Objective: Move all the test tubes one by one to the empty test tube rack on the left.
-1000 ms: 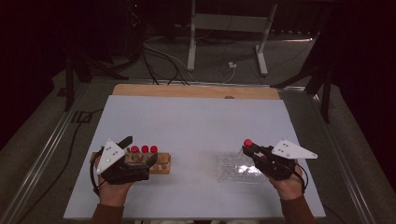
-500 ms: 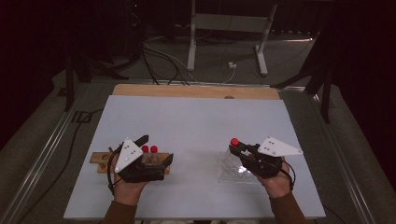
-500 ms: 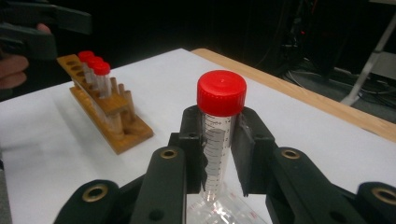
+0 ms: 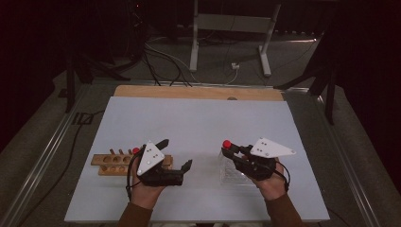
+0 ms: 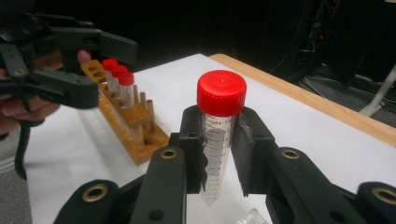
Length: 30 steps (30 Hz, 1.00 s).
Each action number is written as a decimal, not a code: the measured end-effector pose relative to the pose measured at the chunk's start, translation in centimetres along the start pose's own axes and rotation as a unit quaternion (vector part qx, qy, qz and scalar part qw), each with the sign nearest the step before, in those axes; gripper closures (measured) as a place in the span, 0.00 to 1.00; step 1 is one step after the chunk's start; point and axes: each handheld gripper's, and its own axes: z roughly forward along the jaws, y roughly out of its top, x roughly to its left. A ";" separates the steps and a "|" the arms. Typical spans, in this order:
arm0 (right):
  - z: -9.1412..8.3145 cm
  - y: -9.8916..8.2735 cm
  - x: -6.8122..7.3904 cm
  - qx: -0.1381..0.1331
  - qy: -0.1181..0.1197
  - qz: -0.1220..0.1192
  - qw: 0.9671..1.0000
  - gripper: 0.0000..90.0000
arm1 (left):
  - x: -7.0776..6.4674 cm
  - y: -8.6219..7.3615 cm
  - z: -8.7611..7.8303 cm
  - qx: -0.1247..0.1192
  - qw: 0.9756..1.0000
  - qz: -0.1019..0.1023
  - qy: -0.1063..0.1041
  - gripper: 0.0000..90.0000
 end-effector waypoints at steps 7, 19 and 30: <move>0.7 0.3 0.7 0.001 0.010 -0.004 1.000 0.83 | -1.5 0.1 1.3 0.004 1.000 0.009 -0.020 0.08; 1.8 0.4 1.7 0.007 0.034 -0.003 0.999 0.83 | -3.6 0.1 3.8 0.026 0.998 0.029 -0.050 0.36; 2.1 0.4 1.9 0.008 0.043 0.000 0.999 0.83 | -4.2 0.0 5.0 0.049 0.994 0.051 -0.082 0.69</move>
